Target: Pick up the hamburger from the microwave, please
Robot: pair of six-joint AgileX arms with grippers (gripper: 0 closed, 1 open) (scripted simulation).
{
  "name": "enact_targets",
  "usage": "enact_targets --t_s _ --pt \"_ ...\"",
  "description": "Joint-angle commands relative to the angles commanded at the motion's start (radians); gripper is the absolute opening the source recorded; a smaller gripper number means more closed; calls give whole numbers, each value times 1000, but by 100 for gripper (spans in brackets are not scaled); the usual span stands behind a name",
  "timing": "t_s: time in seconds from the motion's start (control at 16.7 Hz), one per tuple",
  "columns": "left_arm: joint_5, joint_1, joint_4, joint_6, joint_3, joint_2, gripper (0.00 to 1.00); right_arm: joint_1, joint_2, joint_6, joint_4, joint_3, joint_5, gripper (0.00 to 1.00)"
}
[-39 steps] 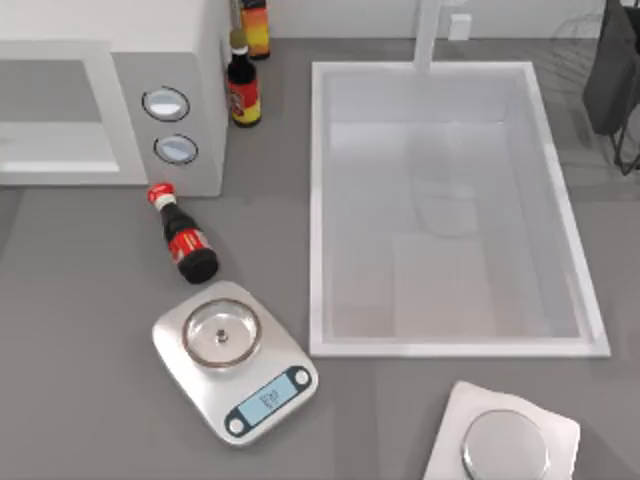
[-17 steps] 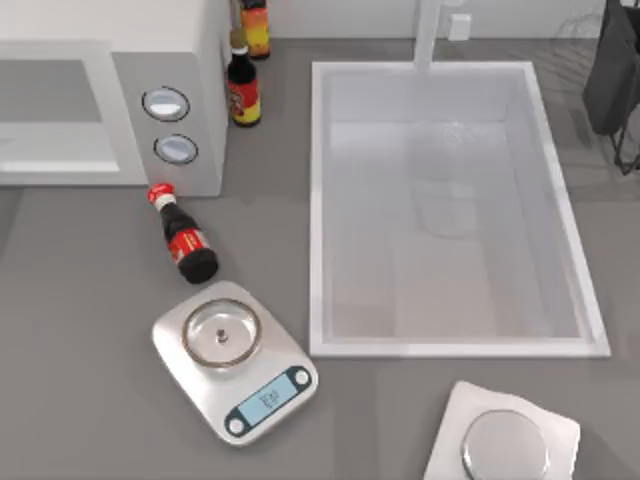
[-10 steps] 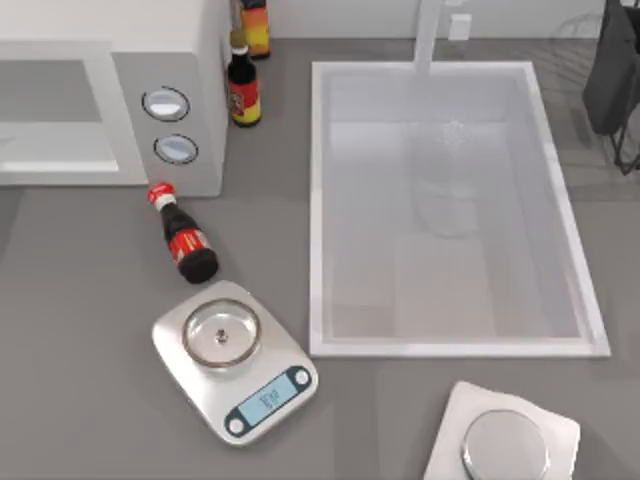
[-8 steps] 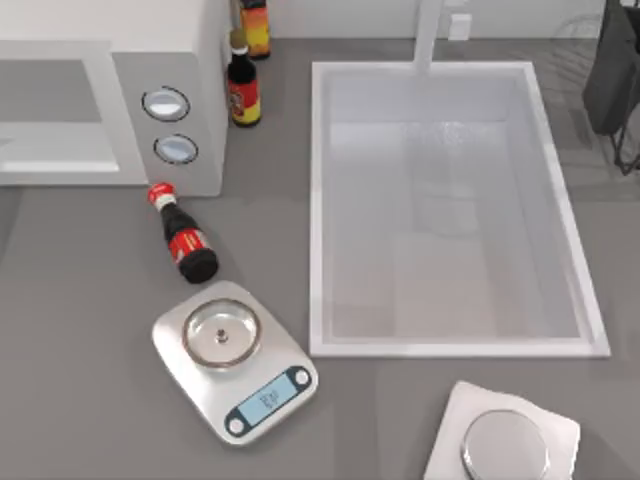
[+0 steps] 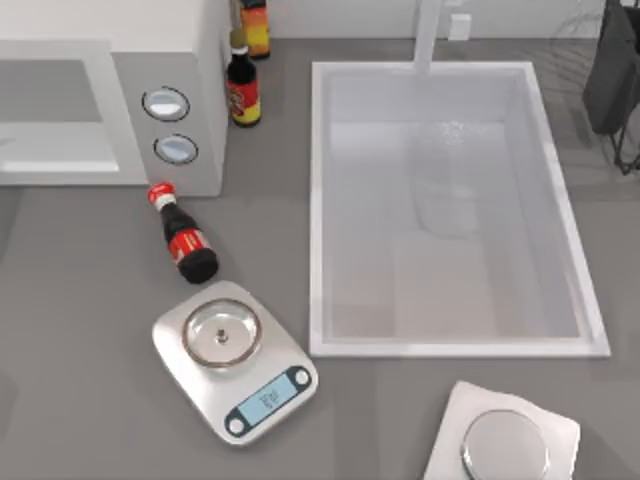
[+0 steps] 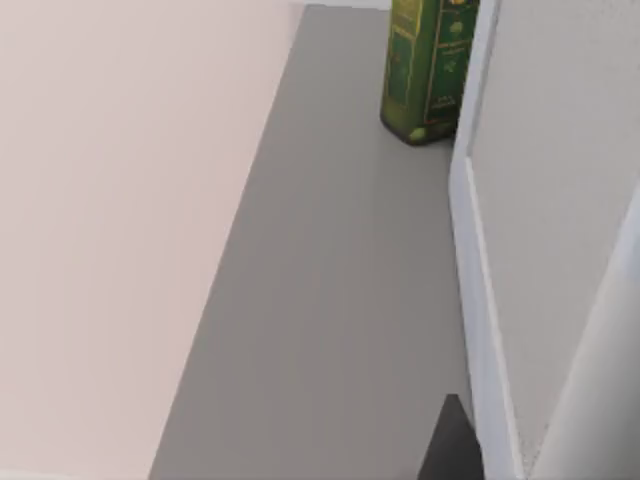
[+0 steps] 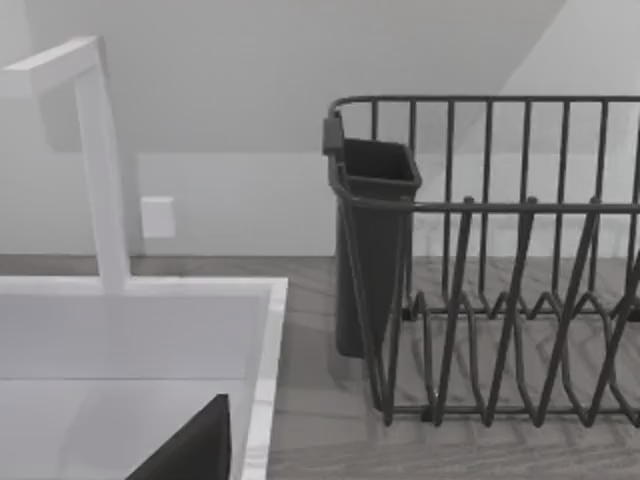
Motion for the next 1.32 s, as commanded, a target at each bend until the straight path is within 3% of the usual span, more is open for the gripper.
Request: enact_targets --t_s 0.3,0.6,0.9,1.32 --pt "-28 -32 -11 85 6 -3 0 0 0 0 0 0 0 100" --pt "-136 -155 -53 435 28 -17 0 0 0 0 0 0 0 100" --pt "-299 -337 -116 1041 63 -41 0 0 0 0 0 0 0 100" --pt "-577 -645 -223 2241 128 -88 0 0 0 0 0 0 0 100"
